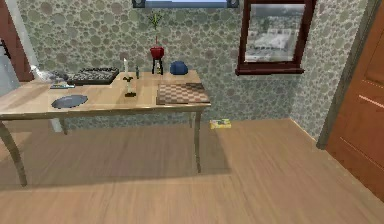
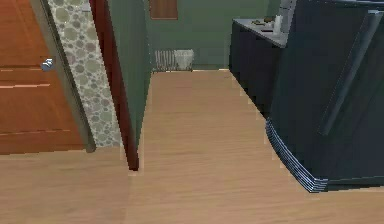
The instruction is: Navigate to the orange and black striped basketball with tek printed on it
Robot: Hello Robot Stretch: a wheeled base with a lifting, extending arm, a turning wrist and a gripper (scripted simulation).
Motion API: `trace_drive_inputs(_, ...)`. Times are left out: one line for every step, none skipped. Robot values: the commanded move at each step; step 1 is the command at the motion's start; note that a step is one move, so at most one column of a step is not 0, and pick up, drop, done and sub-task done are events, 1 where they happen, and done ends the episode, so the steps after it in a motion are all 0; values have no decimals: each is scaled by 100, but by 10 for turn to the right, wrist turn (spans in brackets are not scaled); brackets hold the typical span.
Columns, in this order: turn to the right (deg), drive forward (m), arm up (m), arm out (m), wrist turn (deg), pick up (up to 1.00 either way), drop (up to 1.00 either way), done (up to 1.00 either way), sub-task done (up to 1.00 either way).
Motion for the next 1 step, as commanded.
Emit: trace_drive_inputs(-30,0,0,0,0,0,0,0,0)
